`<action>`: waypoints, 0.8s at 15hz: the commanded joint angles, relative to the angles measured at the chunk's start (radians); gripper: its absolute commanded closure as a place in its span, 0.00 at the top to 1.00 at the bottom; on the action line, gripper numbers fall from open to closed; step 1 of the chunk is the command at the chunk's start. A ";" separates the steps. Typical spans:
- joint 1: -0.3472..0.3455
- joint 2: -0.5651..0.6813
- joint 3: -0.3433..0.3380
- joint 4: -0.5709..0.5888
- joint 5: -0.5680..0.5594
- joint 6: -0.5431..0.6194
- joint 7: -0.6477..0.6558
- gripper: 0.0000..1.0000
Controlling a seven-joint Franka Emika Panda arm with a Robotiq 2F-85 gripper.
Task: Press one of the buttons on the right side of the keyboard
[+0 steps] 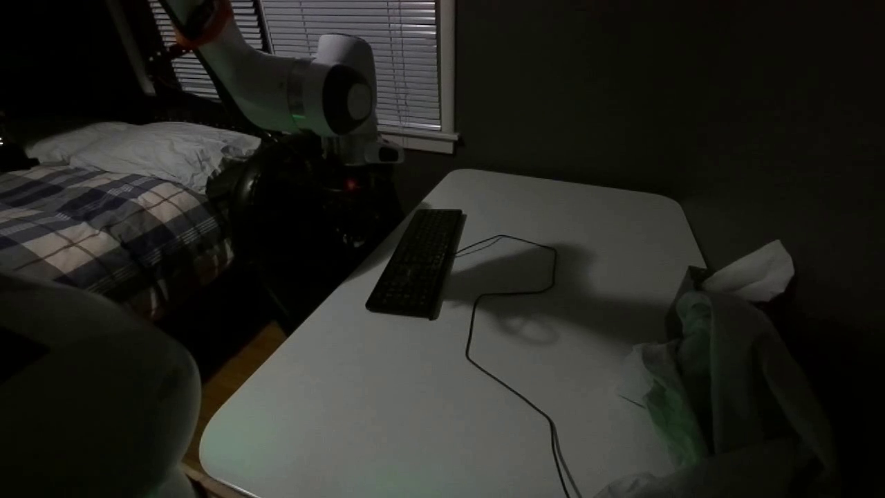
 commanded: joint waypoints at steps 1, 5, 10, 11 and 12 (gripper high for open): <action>0.011 -0.002 -0.011 0.001 0.002 -0.002 -0.002 0.01; 0.021 0.036 -0.014 0.027 -0.089 0.009 0.032 0.00; 0.034 0.150 -0.018 0.107 -0.182 0.013 -0.014 0.00; 0.040 0.172 -0.020 0.123 -0.191 0.010 -0.014 0.00; 0.048 0.196 -0.026 0.140 -0.206 0.010 -0.007 0.00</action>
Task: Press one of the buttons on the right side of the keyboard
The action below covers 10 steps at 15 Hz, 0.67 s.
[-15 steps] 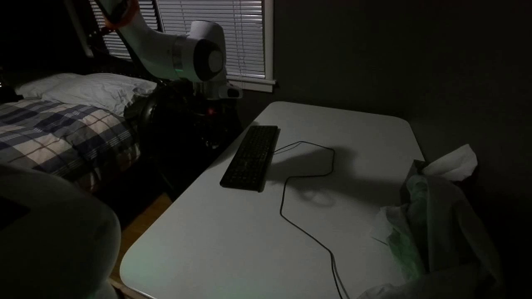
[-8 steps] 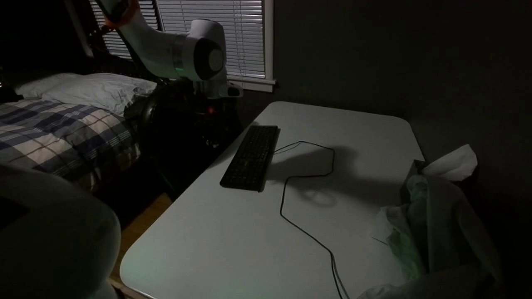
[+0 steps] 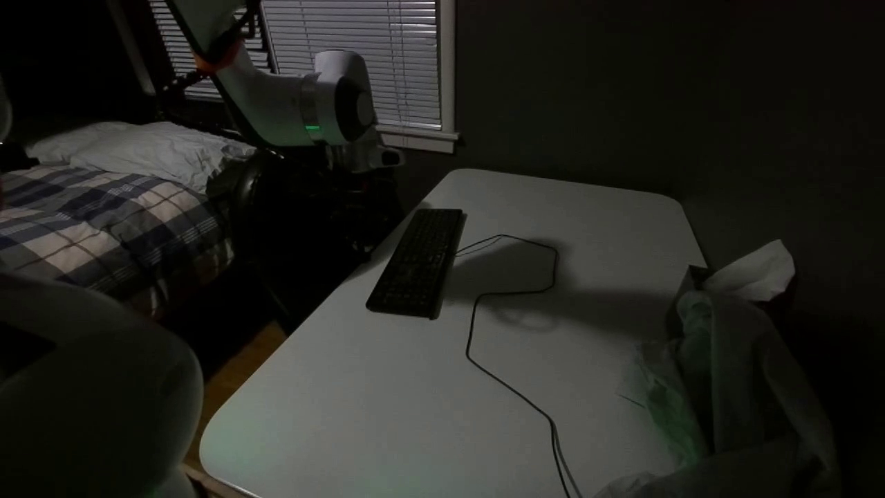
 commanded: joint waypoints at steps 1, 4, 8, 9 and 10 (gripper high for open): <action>0.034 0.103 -0.024 0.073 -0.043 0.011 -0.008 0.00; 0.049 0.157 -0.043 0.107 -0.063 0.020 0.001 0.00; 0.068 0.221 -0.071 0.147 -0.081 0.031 0.008 0.00; 0.073 0.233 -0.077 0.155 -0.084 0.035 0.009 0.00; 0.080 0.245 -0.087 0.164 -0.094 0.041 0.016 0.00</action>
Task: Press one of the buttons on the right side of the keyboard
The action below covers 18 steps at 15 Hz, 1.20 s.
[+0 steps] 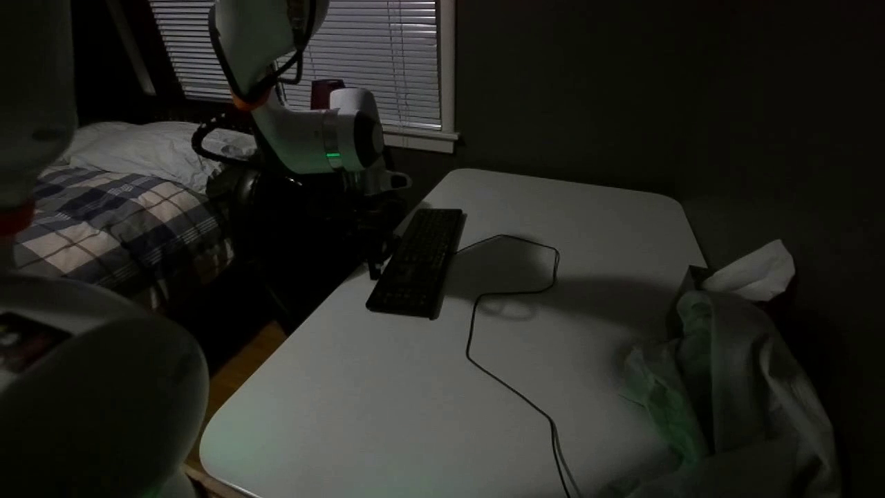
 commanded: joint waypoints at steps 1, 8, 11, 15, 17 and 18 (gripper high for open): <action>0.037 0.063 -0.041 0.043 -0.040 0.034 0.021 0.00; 0.060 0.126 -0.070 0.093 -0.039 0.033 0.019 0.00; 0.066 0.144 -0.075 0.107 -0.037 0.033 0.019 0.00; 0.067 0.165 -0.076 0.115 -0.030 0.031 0.015 0.00; 0.069 0.169 -0.077 0.116 -0.030 0.030 0.016 0.00; 0.070 0.164 -0.078 0.113 -0.031 0.030 0.019 0.00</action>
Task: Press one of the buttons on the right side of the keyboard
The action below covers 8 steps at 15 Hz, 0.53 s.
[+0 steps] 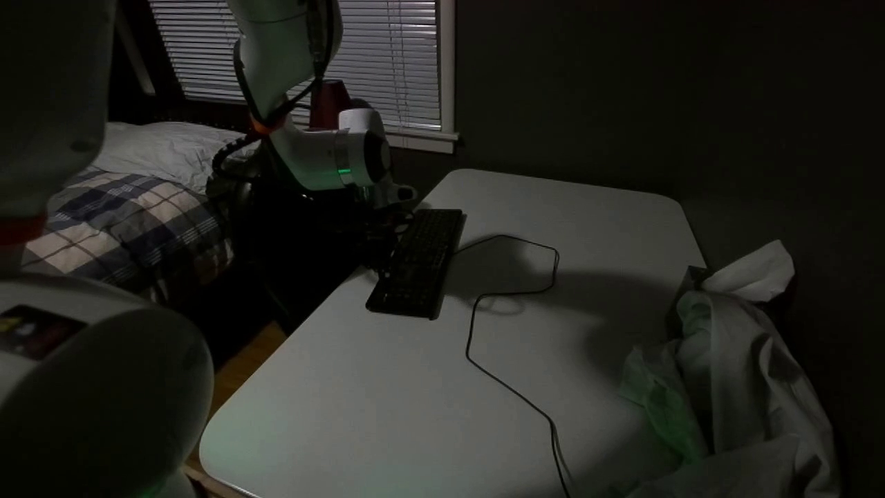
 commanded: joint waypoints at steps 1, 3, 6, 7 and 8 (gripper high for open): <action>0.019 0.026 -0.016 0.013 -0.009 0.010 0.020 0.00; 0.007 -0.026 -0.002 -0.012 0.015 -0.011 0.001 0.00; 0.009 -0.137 -0.005 -0.079 0.013 -0.022 0.015 0.26; 0.006 -0.168 -0.003 -0.097 0.014 -0.019 0.018 0.28; 0.000 -0.202 0.000 -0.121 0.017 -0.014 0.016 0.34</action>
